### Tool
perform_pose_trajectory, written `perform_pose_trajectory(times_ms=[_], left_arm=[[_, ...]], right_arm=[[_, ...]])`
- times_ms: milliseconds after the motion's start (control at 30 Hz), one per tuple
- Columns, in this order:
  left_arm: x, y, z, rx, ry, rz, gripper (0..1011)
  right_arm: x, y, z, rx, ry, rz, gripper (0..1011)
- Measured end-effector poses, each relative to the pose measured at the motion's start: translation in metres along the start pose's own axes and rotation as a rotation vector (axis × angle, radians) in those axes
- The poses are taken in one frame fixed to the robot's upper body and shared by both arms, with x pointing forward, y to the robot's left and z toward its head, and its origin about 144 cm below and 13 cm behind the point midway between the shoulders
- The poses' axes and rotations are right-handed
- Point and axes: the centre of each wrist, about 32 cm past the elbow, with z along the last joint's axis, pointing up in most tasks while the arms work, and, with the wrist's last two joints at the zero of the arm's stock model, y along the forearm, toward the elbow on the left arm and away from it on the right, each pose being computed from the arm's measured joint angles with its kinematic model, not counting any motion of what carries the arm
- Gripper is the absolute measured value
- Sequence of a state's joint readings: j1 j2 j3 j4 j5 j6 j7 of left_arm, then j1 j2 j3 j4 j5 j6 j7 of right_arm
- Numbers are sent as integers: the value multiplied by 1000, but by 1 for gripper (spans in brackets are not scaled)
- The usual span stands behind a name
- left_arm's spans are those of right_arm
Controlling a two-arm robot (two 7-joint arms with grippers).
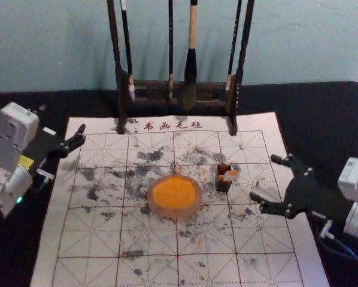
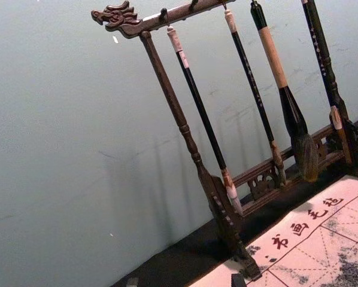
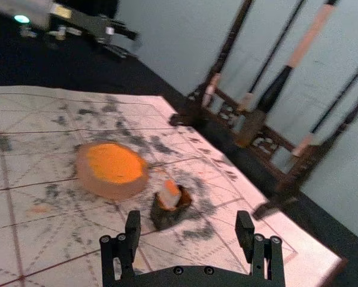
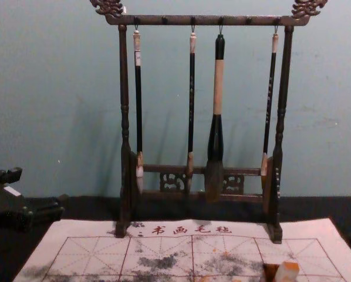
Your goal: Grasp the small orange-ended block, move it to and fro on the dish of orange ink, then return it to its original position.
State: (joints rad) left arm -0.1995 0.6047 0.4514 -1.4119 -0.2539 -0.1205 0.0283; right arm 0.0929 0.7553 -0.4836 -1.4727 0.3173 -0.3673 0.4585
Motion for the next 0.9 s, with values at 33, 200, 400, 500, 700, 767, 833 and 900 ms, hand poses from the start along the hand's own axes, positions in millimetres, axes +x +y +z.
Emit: perform_pose_trajectory(times_ms=[33, 200, 400, 500, 700, 767, 833, 900], left_arm=[[0, 0, 0, 0, 0, 0, 1001], [0, 0, 0, 0, 0, 0, 1001], [0, 0, 0, 0, 0, 0, 1001], [0, 0, 0, 0, 0, 0, 1001], [0, 0, 0, 0, 0, 0, 1001], [0, 0, 0, 0, 0, 0, 1001], [0, 0, 0, 0, 0, 0, 1001], [0, 0, 0, 0, 0, 0, 1001]], right_arm=[[1, 3, -1, 4, -6, 22, 1000], [8, 16, -4, 5, -31, 77, 1000], [23, 40, -6, 12, -58, 137, 1000], [29, 47, -6, 14, -60, 151, 1000], [40, 62, -5, 6, -58, 174, 1000], [43, 67, -4, -3, -56, 181, 1000], [45, 69, -4, -8, -54, 187, 1000], [46, 73, -3, -20, -53, 195, 1000]])
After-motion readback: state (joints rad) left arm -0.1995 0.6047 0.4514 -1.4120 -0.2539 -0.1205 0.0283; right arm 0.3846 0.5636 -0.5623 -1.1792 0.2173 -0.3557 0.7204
